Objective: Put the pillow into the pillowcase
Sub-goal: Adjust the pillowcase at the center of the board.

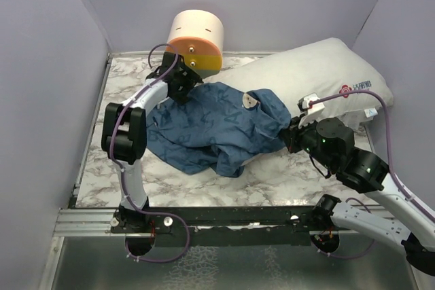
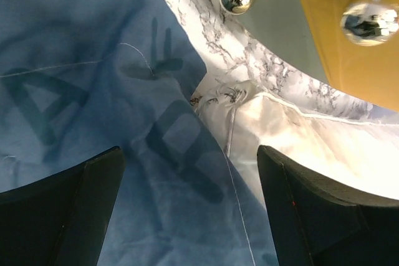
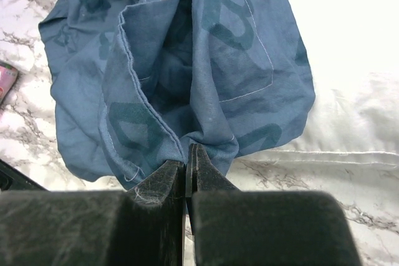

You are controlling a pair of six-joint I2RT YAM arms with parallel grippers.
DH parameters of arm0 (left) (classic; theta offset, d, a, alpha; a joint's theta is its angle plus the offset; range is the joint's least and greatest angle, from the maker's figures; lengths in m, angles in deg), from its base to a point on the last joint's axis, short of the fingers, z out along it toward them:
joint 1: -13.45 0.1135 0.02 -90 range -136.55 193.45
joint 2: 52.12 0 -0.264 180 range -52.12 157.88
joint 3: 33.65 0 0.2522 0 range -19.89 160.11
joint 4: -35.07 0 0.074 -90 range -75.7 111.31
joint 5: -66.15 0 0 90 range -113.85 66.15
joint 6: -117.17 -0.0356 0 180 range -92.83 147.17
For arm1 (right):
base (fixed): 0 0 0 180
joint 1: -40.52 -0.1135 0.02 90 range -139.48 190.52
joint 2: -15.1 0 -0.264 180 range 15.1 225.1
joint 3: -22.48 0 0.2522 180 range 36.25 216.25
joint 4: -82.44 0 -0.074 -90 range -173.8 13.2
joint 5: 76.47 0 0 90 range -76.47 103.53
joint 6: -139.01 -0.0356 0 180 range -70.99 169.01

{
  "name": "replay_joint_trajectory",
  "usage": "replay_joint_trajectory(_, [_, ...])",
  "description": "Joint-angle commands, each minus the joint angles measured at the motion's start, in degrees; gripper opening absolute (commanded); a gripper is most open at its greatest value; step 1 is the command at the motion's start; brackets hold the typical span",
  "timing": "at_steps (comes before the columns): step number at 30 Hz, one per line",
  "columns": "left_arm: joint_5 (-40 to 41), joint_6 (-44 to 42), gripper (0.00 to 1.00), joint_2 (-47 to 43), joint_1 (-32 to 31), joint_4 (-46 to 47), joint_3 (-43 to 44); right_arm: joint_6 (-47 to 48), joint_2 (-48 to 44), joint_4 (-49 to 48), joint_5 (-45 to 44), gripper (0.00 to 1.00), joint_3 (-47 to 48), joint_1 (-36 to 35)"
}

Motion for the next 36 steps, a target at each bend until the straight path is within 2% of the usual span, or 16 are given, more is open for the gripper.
replay_joint_trajectory(1, [0.00,3.38,0.90,4.18,-1.08,-5.04,5.54,1.31,0.16,-3.77,1.11,0.01,-0.07,0.11])
replay_joint_trajectory(4, [-0.29,3.63,0.82,5.09,-1.19,-4.74,6.42,1.36,0.27,-4.60,1.14,0.01,-0.51,0.11])
replay_joint_trajectory(6, [-0.40,3.48,0.66,4.81,-1.02,-4.69,6.32,1.32,0.19,-5.05,1.13,0.01,-0.81,0.15])
replay_joint_trajectory(8, [-0.45,3.34,0.45,3.90,-0.87,-4.64,5.78,1.58,0.10,-5.41,1.02,0.01,-0.99,0.13])
replay_joint_trajectory(9, [-0.46,3.21,0.38,3.15,-0.73,-4.79,5.36,1.85,0.18,-5.54,1.03,0.01,-1.01,0.11])
replay_joint_trajectory(13, [2.83,1.17,0.35,-0.56,-0.14,-8.11,4.61,3.67,1.30,-6.32,1.25,0.01,-0.14,0.12])
replay_joint_trajectory(15, [4.69,-0.04,0.20,-3.17,0.50,-8.51,3.18,4.78,2.26,-7.01,1.81,0.01,0.27,0.11])
replay_joint_trajectory(17, [5.76,-0.56,0.09,-5.99,1.21,-7.76,1.14,5.73,3.38,-7.83,2.79,0.01,0.67,0.11])
replay_joint_trajectory(21, [7.32,-2.05,0.00,-10.83,2.10,-6.55,-1.53,7.14,5.79,-9.37,4.74,0.01,1.88,0.11])
replay_joint_trajectory(26, [11.70,-3.72,0.00,-17.76,2.49,-7.02,-3.67,9.45,7.91,-11.16,6.72,0.01,3.90,0.11])
replay_joint_trajectory(31, [25.38,-3.93,0.00,-27.85,3.90,-10.22,-5.17,14.29,12.77,-14.24,9.63,0.01,9.88,0.11])
replay_joint_trajectory(36, [39.23,-3.83,0.00,-36.91,7.79,-11.24,-1.36,20.10,24.03,-16.96,14.60,0.01,23.61,0.11])
